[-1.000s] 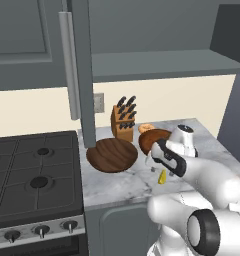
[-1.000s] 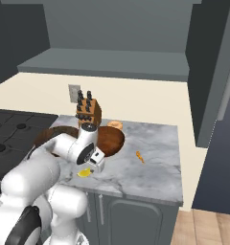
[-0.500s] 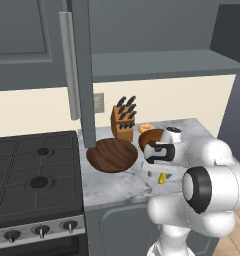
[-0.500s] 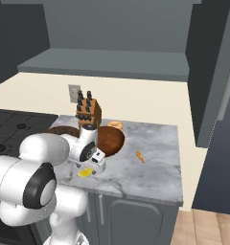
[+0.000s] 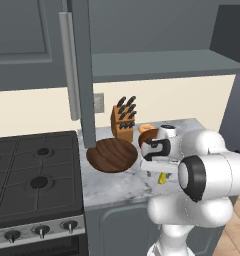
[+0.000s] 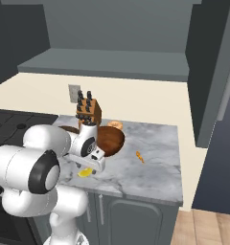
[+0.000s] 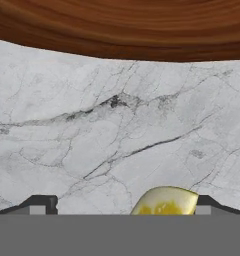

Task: Pick both bowls and place them on the counter. Then place the lemon wedge in one bowl and place the shrimp in the other bowl.

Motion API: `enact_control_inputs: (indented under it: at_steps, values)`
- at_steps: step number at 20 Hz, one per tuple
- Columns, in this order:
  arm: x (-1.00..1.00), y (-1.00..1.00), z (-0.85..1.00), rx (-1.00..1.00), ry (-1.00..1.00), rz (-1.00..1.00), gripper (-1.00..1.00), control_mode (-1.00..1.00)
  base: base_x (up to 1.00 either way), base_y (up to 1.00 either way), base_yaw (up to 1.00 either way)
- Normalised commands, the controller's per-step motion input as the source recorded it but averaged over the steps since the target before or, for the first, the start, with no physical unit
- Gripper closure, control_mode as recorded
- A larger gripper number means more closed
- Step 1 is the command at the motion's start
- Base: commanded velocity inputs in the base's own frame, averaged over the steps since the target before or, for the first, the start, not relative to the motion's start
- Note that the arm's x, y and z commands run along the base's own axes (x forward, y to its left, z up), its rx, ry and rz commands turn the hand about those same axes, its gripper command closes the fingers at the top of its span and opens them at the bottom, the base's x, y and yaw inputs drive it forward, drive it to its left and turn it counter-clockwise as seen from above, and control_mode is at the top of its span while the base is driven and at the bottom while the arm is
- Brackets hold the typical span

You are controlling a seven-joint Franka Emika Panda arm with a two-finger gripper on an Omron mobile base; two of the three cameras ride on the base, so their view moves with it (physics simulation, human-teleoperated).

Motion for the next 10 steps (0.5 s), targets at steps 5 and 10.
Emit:
enact_control_inputs:
  at_steps: [5, 10]
  values:
    - [-0.40, 0.00, -0.38, 0.00, -0.01, 0.00, 1.00, -1.00, 0.00, 0.00, 0.00]
    - [-0.26, 0.03, -0.33, 0.00, -0.01, 0.00, 1.00, -1.00, 0.00, 0.00, 0.00]
